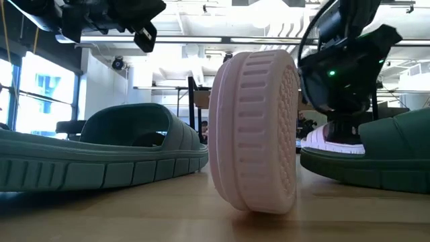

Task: Pick and place slides into the shelf
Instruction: Put the right pink slide under the shelf

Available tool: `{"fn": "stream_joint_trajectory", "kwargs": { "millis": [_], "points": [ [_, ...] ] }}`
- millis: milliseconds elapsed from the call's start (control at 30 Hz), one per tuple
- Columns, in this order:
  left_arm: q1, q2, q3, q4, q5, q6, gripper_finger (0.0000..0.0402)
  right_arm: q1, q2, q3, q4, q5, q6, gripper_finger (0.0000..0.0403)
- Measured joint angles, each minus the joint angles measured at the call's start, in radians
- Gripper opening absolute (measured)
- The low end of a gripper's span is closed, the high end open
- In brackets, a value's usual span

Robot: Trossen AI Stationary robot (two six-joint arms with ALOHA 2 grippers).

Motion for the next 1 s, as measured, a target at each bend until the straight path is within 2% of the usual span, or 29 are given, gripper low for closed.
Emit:
{"fn": "stream_joint_trajectory", "kwargs": {
  "millis": [133,567,1000],
  "points": [
    [0.0,0.0,0.0,0.0,0.0,0.0,0.0001,-0.039,0.0,0.0,0.014,0.05,-0.01,0.0],
    [0.0,0.0,0.0,0.0,0.0,0.0,0.0001,-0.075,0.0,0.0,0.054,0.052,-0.066,0.0003],
    [0.0,0.0,0.0,0.0,0.0,-0.004,0.0001,-0.074,0.0,0.0,0.055,0.04,-0.055,0.0091]
  ]
}}
